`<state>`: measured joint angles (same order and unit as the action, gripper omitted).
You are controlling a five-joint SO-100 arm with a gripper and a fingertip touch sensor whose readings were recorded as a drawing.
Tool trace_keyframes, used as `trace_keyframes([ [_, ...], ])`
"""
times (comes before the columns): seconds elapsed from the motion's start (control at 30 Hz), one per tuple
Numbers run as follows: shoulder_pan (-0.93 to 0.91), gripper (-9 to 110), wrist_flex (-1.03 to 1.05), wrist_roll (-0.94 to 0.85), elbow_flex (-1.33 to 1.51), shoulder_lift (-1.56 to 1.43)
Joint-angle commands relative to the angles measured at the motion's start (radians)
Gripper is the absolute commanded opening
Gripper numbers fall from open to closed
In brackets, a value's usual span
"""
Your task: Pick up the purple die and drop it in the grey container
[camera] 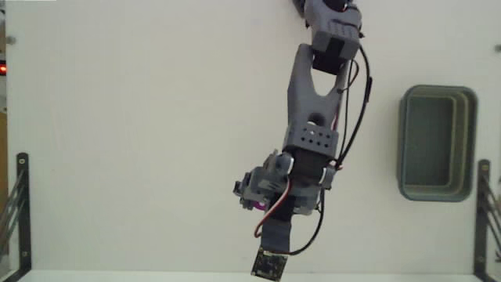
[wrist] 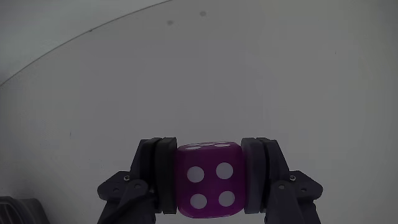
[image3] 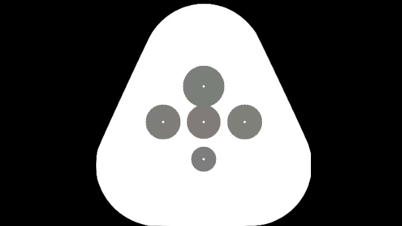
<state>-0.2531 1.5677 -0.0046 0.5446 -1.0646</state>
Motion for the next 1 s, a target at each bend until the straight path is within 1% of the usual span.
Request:
trace_keyframes([
  [0.0,-0.018,59,0.003,0.005,-0.049,-0.052],
  [0.43,0.064,59,-0.009,0.005,0.008,-0.097],
  [0.97,0.264,59,-0.041,0.005,0.151,-0.207],
])
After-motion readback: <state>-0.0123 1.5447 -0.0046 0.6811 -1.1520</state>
